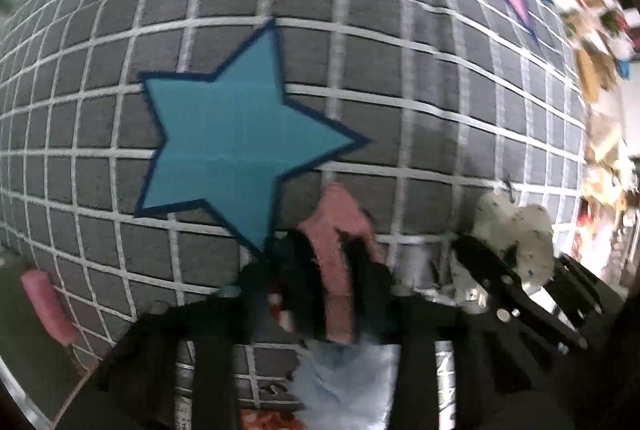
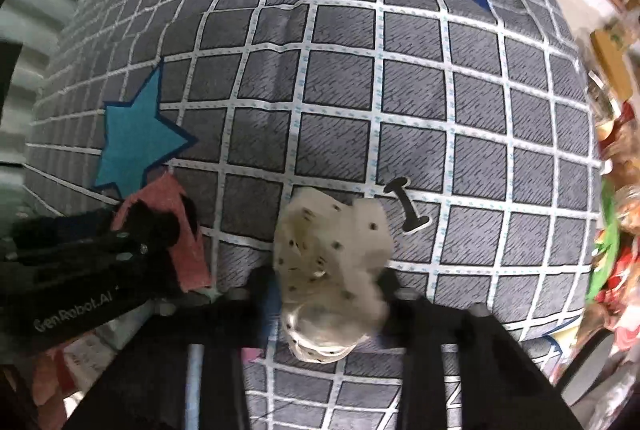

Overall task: Organize soft objects
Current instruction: 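Grasp the white polka-dot scrunchie with the right tool while the left tool grasps the pink-and-black sock, then carry the scrunchie and pink-and-black sock over the white box, then open the left tool to drop the sock while the right tool drops the scrunchie, then move both tools back over the mat toward the pink foam blocks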

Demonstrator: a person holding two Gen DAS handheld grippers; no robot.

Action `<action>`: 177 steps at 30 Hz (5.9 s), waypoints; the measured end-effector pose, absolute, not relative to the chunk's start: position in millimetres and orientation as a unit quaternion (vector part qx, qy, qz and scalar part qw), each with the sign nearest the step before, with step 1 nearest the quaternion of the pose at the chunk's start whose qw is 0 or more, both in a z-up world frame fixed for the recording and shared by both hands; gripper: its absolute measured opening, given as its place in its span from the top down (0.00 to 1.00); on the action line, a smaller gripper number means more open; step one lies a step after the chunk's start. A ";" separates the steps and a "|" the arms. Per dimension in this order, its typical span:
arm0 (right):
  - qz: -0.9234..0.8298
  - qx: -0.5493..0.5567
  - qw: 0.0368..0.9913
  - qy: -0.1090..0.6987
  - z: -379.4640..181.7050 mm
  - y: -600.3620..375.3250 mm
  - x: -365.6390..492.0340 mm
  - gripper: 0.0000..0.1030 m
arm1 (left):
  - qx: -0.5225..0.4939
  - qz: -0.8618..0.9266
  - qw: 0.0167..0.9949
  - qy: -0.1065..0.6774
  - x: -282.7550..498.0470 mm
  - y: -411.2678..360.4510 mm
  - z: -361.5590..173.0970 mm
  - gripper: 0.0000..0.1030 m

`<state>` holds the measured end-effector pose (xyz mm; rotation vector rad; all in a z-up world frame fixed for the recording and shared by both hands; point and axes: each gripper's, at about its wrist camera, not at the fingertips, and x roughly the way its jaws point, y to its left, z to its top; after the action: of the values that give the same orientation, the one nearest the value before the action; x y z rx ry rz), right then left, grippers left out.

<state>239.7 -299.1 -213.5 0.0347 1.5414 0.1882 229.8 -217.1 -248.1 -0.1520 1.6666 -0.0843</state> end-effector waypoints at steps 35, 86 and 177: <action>0.129 0.121 0.729 0.661 -92.2 -308.2 129.0 0.72 | 0.029 -0.115 0.750 0.651 88.6 -186.8 -83.6 0.78; 0.331 -0.044 0.716 0.613 0.4 14.3 -5.7 0.72 | -0.149 0.117 0.798 0.572 -95.2 148.7 -48.5 0.78; 0.231 0.002 0.722 0.652 -27.4 -36.8 87.7 0.12 | -0.191 0.104 0.783 0.583 -53.9 148.3 -80.6 0.00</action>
<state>87.7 -36.8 -27.4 0.0047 1.4407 0.5111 -53.9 148.3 -80.6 -0.4120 1.2585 0.2244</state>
